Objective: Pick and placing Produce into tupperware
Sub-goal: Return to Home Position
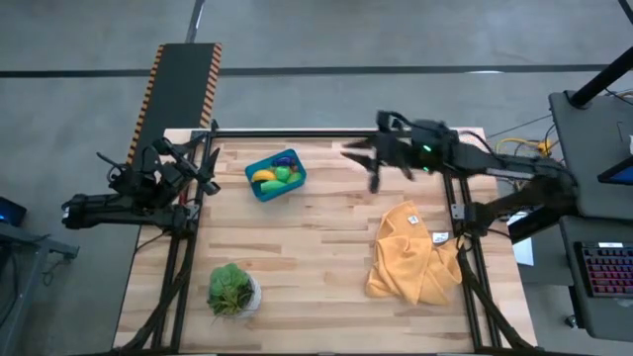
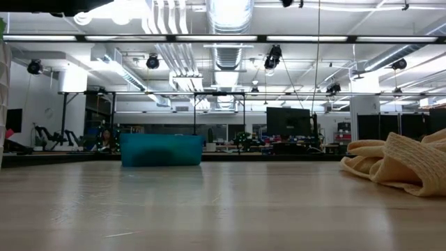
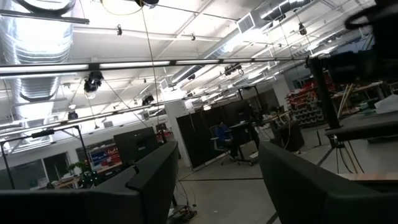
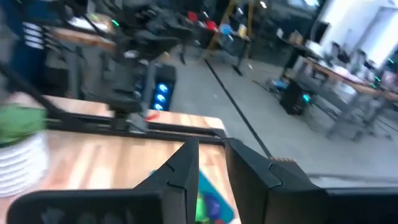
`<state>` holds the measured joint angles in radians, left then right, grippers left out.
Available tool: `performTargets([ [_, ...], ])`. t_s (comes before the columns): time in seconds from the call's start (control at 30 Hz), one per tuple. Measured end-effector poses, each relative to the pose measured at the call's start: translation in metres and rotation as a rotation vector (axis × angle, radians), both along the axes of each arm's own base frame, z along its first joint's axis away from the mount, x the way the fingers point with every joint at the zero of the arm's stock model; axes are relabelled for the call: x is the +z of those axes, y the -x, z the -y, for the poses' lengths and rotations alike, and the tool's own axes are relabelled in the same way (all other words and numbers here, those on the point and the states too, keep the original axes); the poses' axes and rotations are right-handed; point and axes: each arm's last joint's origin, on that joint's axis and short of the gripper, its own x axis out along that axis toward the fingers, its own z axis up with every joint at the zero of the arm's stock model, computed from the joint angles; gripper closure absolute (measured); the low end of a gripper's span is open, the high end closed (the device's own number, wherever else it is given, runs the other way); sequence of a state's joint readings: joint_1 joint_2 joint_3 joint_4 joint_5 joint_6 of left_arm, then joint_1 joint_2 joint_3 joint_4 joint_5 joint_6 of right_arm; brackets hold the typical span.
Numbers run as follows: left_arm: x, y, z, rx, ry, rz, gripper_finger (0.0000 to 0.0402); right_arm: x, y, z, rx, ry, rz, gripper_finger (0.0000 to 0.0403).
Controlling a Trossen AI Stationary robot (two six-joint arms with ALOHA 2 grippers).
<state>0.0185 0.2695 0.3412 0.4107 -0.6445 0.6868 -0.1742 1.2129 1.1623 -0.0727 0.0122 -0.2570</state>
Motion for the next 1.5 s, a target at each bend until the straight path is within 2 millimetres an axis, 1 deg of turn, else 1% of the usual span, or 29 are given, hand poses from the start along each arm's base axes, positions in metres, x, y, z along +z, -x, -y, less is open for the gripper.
performTargets([
  [0.1, 0.0, 0.0, 0.0, 0.0, 0.0, -0.001, 0.0192, -0.015, 0.029, -0.009, 0.099, -0.033, 0.048, 0.033],
  [0.27, -0.001, -0.001, 0.0, 0.001, 0.001, -0.005, 0.0192, -0.046, 0.069, -0.023, 0.373, -0.073, 0.037, 0.0324],
  [0.33, -0.002, -0.001, 0.0, 0.001, 0.002, -0.008, 0.0192, -0.057, 0.086, -0.028, 0.434, -0.071, 0.043, 0.0324],
  [0.57, -0.004, -0.004, 0.0, -0.032, 0.072, 0.029, 0.0192, -0.087, 0.138, -0.038, 0.444, -0.078, 0.13, 0.0334],
  [0.67, -0.005, -0.006, 0.0, -0.051, 0.111, 0.049, 0.0192, -0.098, 0.158, -0.041, 0.432, -0.078, 0.186, 0.0335],
  [0.73, -0.007, -0.008, 0.0, -0.058, 0.129, 0.042, 0.0192, -0.107, 0.17, -0.042, 0.394, -0.086, 0.229, 0.0335],
  [0.83, -0.009, -0.011, 0.0, -0.059, 0.135, 0.021, 0.0192, -0.124, 0.185, -0.043, 0.363, -0.109, 0.276, 0.0335],
  [0.93, -0.011, -0.015, 0.0, -0.057, 0.136, 0.001, 0.0192, -0.141, 0.195, -0.044, 0.341, -0.145, 0.321, 0.0335],
  [1.0, -0.012, -0.018, 0.0, -0.057, 0.136, -0.01, 0.0192, -0.149, 0.193, -0.044, 0.332, -0.181, 0.321, 0.0335],
  [1.07, -0.012, -0.019, 0.0, -0.057, 0.136, -0.014, 0.0192, -0.159, 0.187, -0.043, 0.313, -0.224, 0.264, 0.0335],
  [1.13, -0.012, -0.02, 0.0, -0.056, 0.136, -0.017, 0.0192, -0.16, 0.182, -0.041, 0.263, -0.228, 0.252, 0.0335],
  [1.2, -0.013, -0.021, 0.0, -0.055, 0.137, -0.025, 0.0192, -0.166, 0.18, -0.04, 0.22, -0.226, 0.22, 0.0335],
  [1.33, -0.012, -0.021, 0.0, -0.055, 0.136, -0.023, 0.0192, -0.165, 0.182, -0.042, 0.244, -0.223, 0.252, 0.0335],
  [1.5, -0.012, -0.021, 0.0, -0.055, 0.136, -0.024, 0.0192, -0.175, 0.182, -0.047, 0.288, -0.281, 0.238, 0.0335],
])
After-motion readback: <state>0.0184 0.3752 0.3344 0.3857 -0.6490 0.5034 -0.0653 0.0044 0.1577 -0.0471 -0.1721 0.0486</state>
